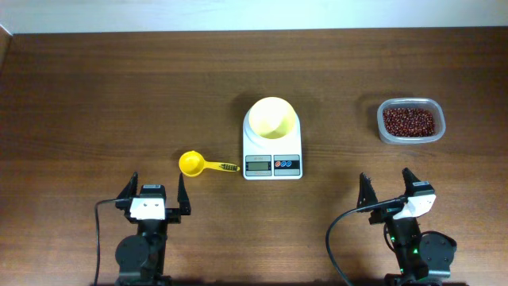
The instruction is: Scoop item into bowl and weigh 50g on scale
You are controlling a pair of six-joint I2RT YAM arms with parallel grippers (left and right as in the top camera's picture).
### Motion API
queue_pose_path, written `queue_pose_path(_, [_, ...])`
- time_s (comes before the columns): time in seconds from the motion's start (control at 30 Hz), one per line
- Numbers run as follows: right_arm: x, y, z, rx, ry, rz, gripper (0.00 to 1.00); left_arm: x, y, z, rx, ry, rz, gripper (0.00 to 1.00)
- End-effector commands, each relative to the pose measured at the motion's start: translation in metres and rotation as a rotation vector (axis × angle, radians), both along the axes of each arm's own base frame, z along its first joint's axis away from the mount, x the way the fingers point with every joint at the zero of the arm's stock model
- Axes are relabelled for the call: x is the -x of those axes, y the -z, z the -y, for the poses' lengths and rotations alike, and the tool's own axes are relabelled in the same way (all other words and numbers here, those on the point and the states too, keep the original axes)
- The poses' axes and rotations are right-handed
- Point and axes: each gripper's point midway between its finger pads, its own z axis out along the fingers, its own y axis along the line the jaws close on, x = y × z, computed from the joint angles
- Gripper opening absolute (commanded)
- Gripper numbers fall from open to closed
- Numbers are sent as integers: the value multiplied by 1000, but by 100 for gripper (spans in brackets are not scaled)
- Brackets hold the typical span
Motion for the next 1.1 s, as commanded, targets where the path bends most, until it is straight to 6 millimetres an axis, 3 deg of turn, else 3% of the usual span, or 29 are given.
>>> queue_pose_path(0.0, [0,2,-1,0,-3,2,99,0,2,3,-15,15,-5,98])
queue_pose_path(0.37, [0,2,-1,0,-3,2,99,0,-4,2,-16,11,21,98])
queue_pose_path(0.5, [0,2,-1,0,-3,2,99,0,-32,2,-17,14,135,98])
queue_pose_path(0.87, [0,2,-1,0,-3,2,99,0,-66,0,13,-2,95,98])
queue_pose_path(1.07, [0,2,-1,0,-3,2,99,-25,-94,0,14,-1,1,99])
